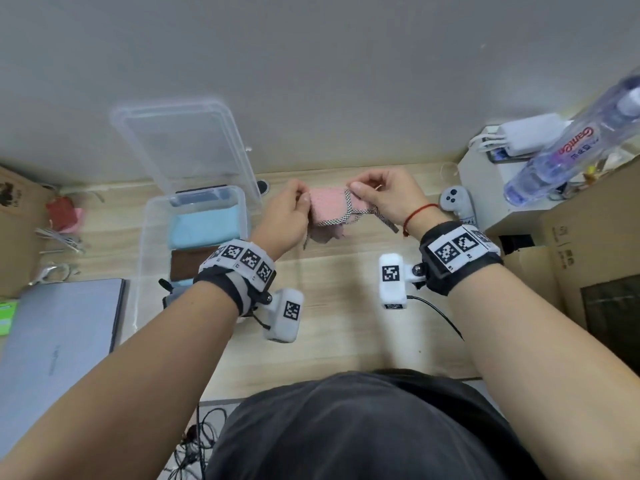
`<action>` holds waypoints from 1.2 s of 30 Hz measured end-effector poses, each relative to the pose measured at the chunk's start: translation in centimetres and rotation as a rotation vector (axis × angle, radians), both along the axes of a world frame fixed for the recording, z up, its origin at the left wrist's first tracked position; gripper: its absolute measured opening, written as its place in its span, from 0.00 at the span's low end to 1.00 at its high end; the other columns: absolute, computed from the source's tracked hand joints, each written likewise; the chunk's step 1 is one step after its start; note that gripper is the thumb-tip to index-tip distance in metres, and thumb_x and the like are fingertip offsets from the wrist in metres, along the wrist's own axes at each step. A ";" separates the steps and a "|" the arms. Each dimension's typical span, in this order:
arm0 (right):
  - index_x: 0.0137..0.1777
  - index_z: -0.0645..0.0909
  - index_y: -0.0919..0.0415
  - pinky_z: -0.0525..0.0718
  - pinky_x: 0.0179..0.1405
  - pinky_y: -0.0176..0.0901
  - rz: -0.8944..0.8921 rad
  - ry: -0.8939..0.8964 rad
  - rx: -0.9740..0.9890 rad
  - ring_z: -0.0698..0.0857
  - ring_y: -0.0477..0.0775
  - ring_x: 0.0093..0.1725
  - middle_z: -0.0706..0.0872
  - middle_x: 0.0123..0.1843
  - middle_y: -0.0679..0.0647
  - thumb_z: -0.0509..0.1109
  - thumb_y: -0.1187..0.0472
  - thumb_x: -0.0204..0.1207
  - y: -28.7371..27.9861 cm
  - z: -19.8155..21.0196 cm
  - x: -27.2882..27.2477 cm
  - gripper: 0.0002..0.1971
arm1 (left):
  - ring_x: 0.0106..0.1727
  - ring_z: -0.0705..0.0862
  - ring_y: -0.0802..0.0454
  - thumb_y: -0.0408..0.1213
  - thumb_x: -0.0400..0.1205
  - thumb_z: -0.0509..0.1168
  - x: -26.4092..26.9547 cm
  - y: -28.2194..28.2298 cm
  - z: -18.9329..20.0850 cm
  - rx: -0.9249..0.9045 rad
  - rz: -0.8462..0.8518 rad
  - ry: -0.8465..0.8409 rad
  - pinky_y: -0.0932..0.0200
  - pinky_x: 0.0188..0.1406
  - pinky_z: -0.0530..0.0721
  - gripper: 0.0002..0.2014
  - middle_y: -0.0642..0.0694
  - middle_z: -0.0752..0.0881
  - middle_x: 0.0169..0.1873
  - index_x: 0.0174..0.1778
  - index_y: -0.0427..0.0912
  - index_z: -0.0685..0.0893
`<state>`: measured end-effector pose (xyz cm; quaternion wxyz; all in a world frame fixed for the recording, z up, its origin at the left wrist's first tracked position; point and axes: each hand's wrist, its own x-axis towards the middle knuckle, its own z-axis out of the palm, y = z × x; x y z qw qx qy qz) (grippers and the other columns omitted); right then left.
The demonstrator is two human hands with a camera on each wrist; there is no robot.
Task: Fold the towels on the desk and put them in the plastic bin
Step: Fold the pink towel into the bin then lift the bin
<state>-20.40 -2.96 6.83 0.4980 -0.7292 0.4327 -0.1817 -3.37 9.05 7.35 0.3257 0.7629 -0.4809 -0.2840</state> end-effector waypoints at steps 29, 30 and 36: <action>0.66 0.83 0.43 0.77 0.66 0.44 0.184 0.022 -0.557 0.78 0.45 0.64 0.79 0.64 0.49 0.80 0.57 0.70 18.0 6.3 1.3 0.23 | 0.47 0.75 0.50 0.36 0.89 0.54 2.3 12.7 7.1 -0.052 -0.172 0.348 0.53 0.49 0.70 0.11 0.46 0.78 0.42 0.40 0.49 0.74; 0.60 0.87 0.45 0.77 0.65 0.43 0.160 0.003 -0.552 0.79 0.44 0.63 0.81 0.63 0.48 0.79 0.57 0.71 18.1 6.6 1.2 0.17 | 0.47 0.75 0.50 0.35 0.88 0.54 2.4 12.7 7.1 -0.048 -0.166 0.347 0.53 0.50 0.70 0.10 0.44 0.78 0.42 0.41 0.48 0.74; 0.50 0.80 0.57 0.83 0.52 0.53 -0.043 0.003 -0.562 0.86 0.55 0.47 0.87 0.45 0.50 0.66 0.59 0.81 17.5 9.0 0.6 0.03 | 0.54 0.84 0.48 0.43 0.86 0.61 1.6 12.6 6.9 -0.035 -0.128 0.259 0.49 0.64 0.80 0.07 0.48 0.85 0.49 0.53 0.44 0.80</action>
